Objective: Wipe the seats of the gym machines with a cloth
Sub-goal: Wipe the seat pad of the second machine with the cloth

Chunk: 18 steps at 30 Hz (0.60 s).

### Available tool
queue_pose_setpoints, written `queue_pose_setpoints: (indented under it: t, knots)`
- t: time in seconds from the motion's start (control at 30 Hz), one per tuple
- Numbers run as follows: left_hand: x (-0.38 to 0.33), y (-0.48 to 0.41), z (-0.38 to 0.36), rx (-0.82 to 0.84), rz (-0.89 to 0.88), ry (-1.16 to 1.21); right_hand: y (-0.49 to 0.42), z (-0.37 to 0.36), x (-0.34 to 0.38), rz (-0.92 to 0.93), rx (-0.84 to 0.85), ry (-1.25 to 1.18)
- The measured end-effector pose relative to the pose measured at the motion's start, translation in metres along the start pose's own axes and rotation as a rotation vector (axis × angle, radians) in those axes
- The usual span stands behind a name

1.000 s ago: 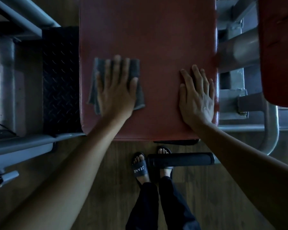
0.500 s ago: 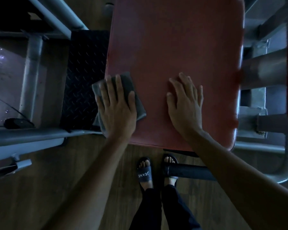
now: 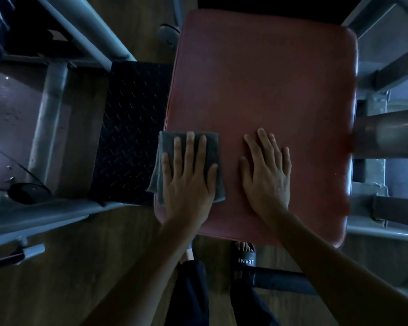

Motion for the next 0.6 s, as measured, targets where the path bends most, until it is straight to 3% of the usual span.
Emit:
queue_pose_setpoints:
  t: [0.33,0.6]
  knots:
    - [-0.003,-0.084,0.008,0.011,-0.252,-0.038,-0.089,0.009,0.01,-0.236,-0.211,-0.076]
    - [-0.052,-0.164,0.007,-0.005,-0.402,-0.042,-0.142,0.034,-0.043,-0.407,-0.35,-0.05]
Point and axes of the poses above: each hand's wrist, its own y-axis away from the middle knuckle, its own z-axis out of the back of the hand, x = y × z, the point moved 1 cm from there along -y, towards the middle knuckle, and after that the axes turned 1 degree about -x, right-handed, at the moved point
